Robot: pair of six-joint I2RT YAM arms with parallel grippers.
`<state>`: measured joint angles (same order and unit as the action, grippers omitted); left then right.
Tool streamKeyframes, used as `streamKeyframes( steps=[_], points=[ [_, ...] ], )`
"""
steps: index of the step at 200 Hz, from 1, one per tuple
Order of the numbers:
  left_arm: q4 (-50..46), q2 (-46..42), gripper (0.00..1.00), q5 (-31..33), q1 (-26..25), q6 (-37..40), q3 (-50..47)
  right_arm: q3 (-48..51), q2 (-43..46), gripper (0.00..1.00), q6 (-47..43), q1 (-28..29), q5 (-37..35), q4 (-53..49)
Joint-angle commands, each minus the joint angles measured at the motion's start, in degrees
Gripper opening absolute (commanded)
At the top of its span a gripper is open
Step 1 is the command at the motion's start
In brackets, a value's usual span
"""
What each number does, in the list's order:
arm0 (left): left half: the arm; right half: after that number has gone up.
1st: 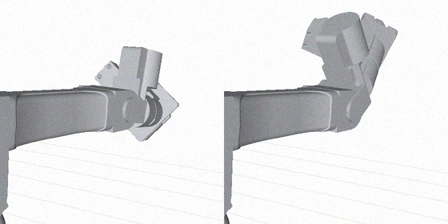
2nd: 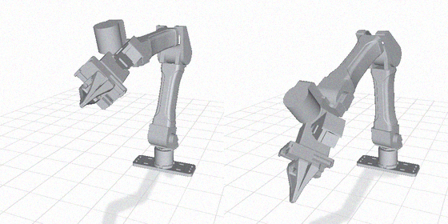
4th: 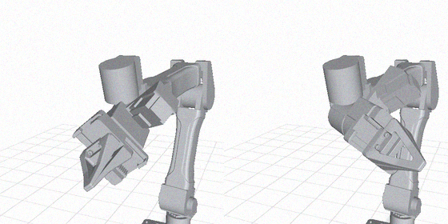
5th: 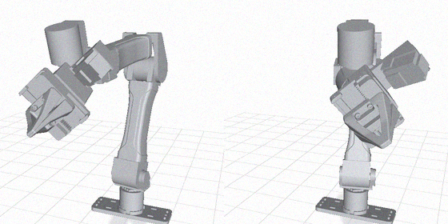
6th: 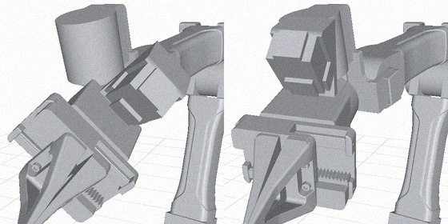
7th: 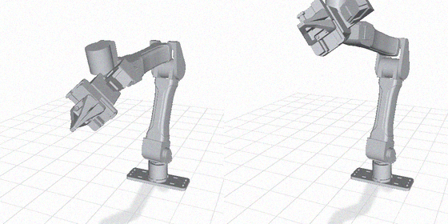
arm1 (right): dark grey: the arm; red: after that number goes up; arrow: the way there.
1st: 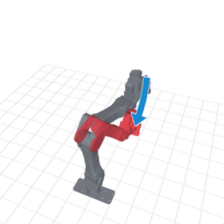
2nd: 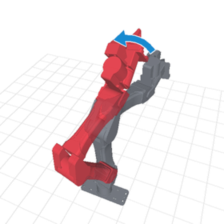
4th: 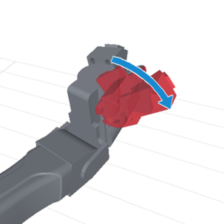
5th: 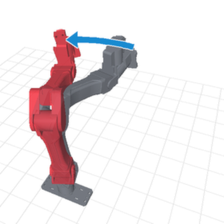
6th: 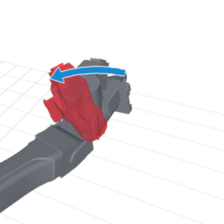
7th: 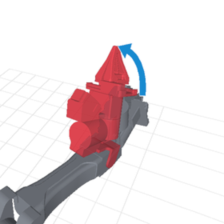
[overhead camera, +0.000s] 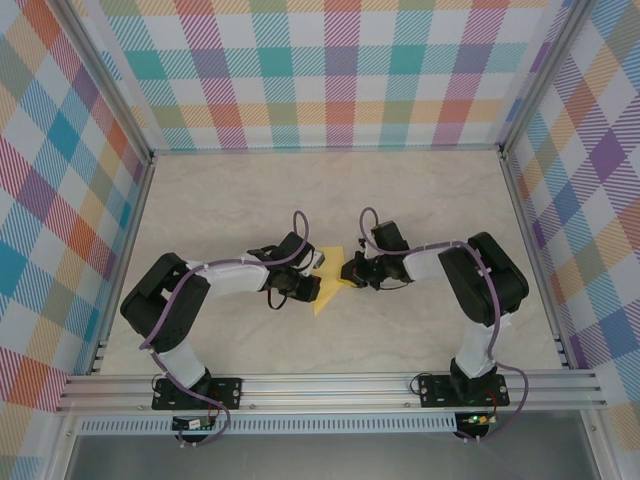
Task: Fold a paper plane with a square sheet of paper (pick it up from the middle)
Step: Third fold the triangle at the center of the table.
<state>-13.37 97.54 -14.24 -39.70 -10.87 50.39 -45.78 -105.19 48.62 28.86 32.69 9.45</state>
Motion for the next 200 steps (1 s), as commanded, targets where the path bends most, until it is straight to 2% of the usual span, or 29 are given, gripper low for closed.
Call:
streamKeyframes(
  steps=[1, 32, 126, 182, 200],
  points=[
    [-5.7, 1.75, 0.0, 3.61, -0.02, 0.17, -2.78, -1.67, 3.0, 0.05, -1.7, -0.33, 0.01, -5.18],
    [-6.21, 1.33, 0.0, 4.05, -0.02, 0.41, -2.76, -3.65, 6.13, 0.05, -2.29, -1.35, 1.7, -6.41],
    [-6.59, 1.5, 0.0, 3.79, -0.02, 0.5, -1.79, -4.05, 0.65, 0.04, -1.82, 0.79, 6.28, -3.67],
    [-6.82, 1.43, 0.0, 2.99, -0.02, -0.36, -1.18, -4.36, -2.81, 0.01, -3.76, 1.42, 3.34, -7.65],
    [-7.11, 0.38, 0.07, 3.29, -0.02, -1.43, -0.95, -4.63, -3.43, 0.0, -4.82, 1.64, 1.53, -10.01]
  ],
)
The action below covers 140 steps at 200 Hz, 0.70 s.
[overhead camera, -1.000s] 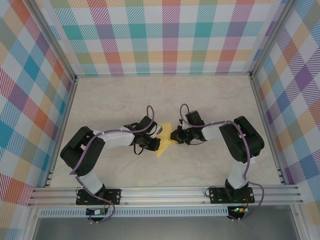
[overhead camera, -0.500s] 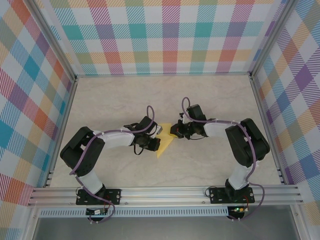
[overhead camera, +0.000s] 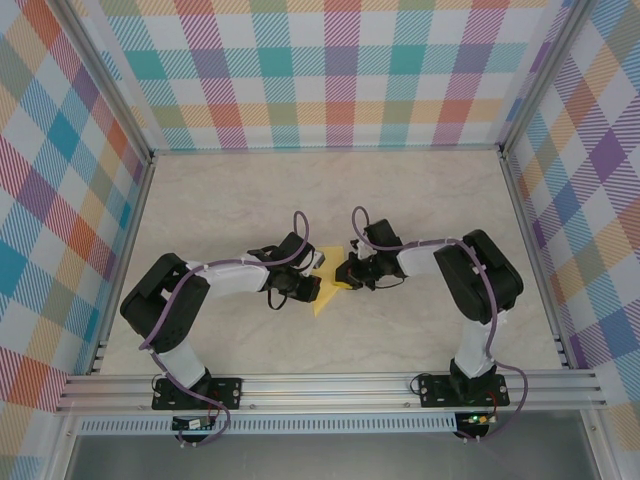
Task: Fold a paper plane with a square sheet of paper (pick it up from the middle)
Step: Third fold the triangle at the center of the table.
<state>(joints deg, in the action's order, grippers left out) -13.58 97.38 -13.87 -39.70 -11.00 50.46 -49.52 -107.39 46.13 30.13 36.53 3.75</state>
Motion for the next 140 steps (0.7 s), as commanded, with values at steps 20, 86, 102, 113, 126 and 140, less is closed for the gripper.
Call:
streamKeyframes(
  steps=[20, 86, 102, 113, 126, 140],
  points=[
    [-7.99, -1.63, 0.13, 4.56, -0.02, -3.51, -0.57, -0.41, -1.83, 0.0, -1.8, 0.37, -3.1, -3.93],
    [-10.7, -18.56, 0.37, 10.01, -0.07, -23.25, -0.29, -0.19, -1.95, 0.0, 0.86, 0.37, -5.36, -5.12],
    [0.47, -20.58, 0.27, 1.11, -0.73, -28.41, -3.3, 0.03, -1.95, 0.0, 1.59, 0.4, -4.59, -4.12],
    [5.74, -19.75, 0.22, -3.26, -1.33, -31.14, -4.46, -0.22, -1.9, 0.0, 1.55, 0.4, -4.7, -4.52],
    [7.34, -17.27, 0.16, -5.28, -2.34, -32.86, -4.32, -0.4, -1.85, 0.0, 1.34, 0.39, -4.8, -5.22],
    [8.23, -14.41, 0.11, -5.87, -3.55, -33.04, -3.88, -0.4, -1.77, 0.0, 1.32, 0.37, -4.7, -5.37]
  ],
)
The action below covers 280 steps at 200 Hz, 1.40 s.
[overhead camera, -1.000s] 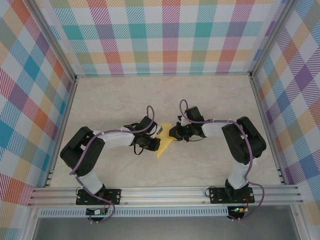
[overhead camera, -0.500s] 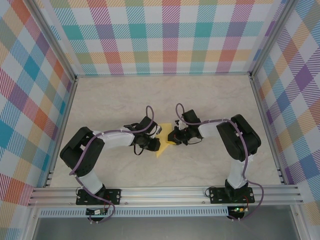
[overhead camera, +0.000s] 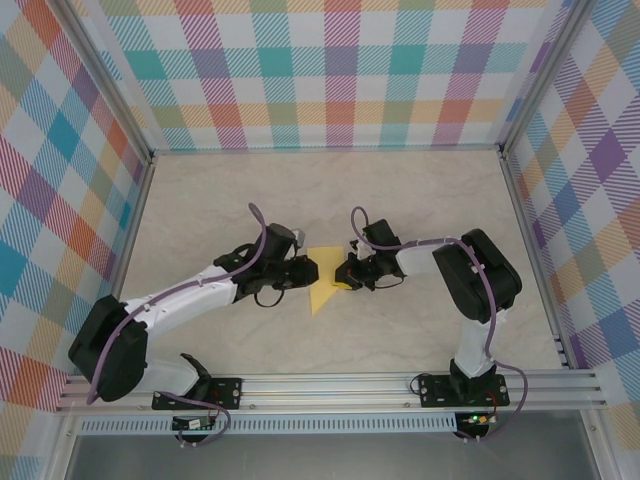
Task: Fold a paper plane with a square sheet of paper (pick it up from the middle)
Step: Third fold the triangle at the center of the table.
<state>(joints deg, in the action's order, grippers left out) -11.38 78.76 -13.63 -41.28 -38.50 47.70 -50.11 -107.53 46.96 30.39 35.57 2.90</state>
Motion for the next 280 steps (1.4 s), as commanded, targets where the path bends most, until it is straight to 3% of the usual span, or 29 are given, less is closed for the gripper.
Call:
streamKeyframes(
  steps=[1, 32, 64, 97, 148, 193, 231, 280],
  points=[
    [6.02, 4.38, 0.11, -6.0, -2.01, -5.54, -1.12, 0.19, -1.64, 0.0, 0.5, 0.11, -3.7, -4.54],
    [11.31, 9.64, 0.1, -6.95, -2.32, -7.55, -2.87, 0.1, -1.47, 0.01, 0.5, 0.13, -3.66, -5.22],
    [8.66, 14.53, 0.06, -4.76, -2.25, -6.83, -3.09, -0.28, -0.38, 0.03, 0.15, 0.11, -3.66, -5.92],
    [7.51, 13.74, 0.04, 0.39, -2.27, -6.76, -6.83, -3.06, 0.96, 0.06, -0.54, 0.11, -2.49, -7.99],
    [5.99, 15.59, 0.01, 2.6, -2.25, -4.41, -8.43, -3.0, 8.14, 0.15, -1.87, 0.7, -1.02, -8.38],
    [5.04, 13.64, 0.01, 3.36, -2.31, -3.41, -8.87, -4.87, 4.3, 0.03, -1.03, 3.13, 0.81, -7.43],
    [4.31, 12.95, 0.0, 3.18, -2.25, -2.4, -8.82, -4.88, -0.82, 0.0, 1.91, 4.27, 1.96, -2.38],
    [2.02, 11.73, 0.01, 4.47, -2.28, -0.88, -8.43, -2.65, -2.67, 0.0, 0.0, 4.5, -5.23, -6.68]
  ],
)
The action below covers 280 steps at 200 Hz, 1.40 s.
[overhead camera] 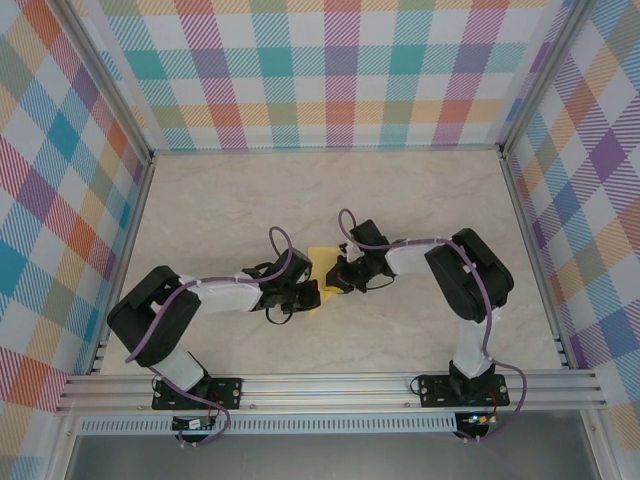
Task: Fold a paper plane with a square sheet of paper (pick it up from the middle)
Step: Third fold the triangle at the center of the table.
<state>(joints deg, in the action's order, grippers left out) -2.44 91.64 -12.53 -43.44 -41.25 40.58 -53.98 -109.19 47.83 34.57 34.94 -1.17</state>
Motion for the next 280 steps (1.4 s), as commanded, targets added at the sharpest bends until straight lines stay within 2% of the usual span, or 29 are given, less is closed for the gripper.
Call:
streamKeyframes(
  steps=[1, 38, 60, 89, 105, 154, 258, 280],
  points=[
    [-6.94, -1.26, 0.01, 3.43, -0.13, 1.88, -1.25, 1.32, -1.02, 0.0, -0.85, 0.37, -4.6, -2.57],
    [-9.78, -7.88, 0.11, 4.26, -0.15, 0.15, 2.37, 3.08, -1.21, 0.0, 0.69, 0.35, -4.81, -0.88],
    [-9.54, -11.23, 0.12, 4.64, -0.13, -5.5, 3.91, 2.84, -1.57, 0.0, 2.01, 0.35, -4.72, -0.34],
    [2.31, -12.27, 0.08, 2.16, -0.5, -16.01, -0.84, 2.05, -1.56, 0.0, 2.56, 0.32, -5.13, -1.16],
    [7.27, -11.64, 0.08, 2.56, -1.1, -18.67, -3.01, 1.97, -1.64, 0.0, 2.71, 0.33, -5.04, -1.45],
    [9.16, -5.31, 0.03, 0.78, -3.28, -18.84, -2.11, 1.86, -1.73, 0.0, 2.13, 0.33, -5.54, -2.87],
    [4.25, -0.15, 0.02, 7.28, -4.84, -16.62, -3.3, 2.12, -2.35, 0.0, 1.61, 0.34, -5.64, -3.49],
    [-0.84, -0.51, 0.01, 8.07, -4.99, -15.19, -3.55, 1.86, -2.52, 0.0, 1.07, 0.33, -6.32, -4.58]
  ],
)
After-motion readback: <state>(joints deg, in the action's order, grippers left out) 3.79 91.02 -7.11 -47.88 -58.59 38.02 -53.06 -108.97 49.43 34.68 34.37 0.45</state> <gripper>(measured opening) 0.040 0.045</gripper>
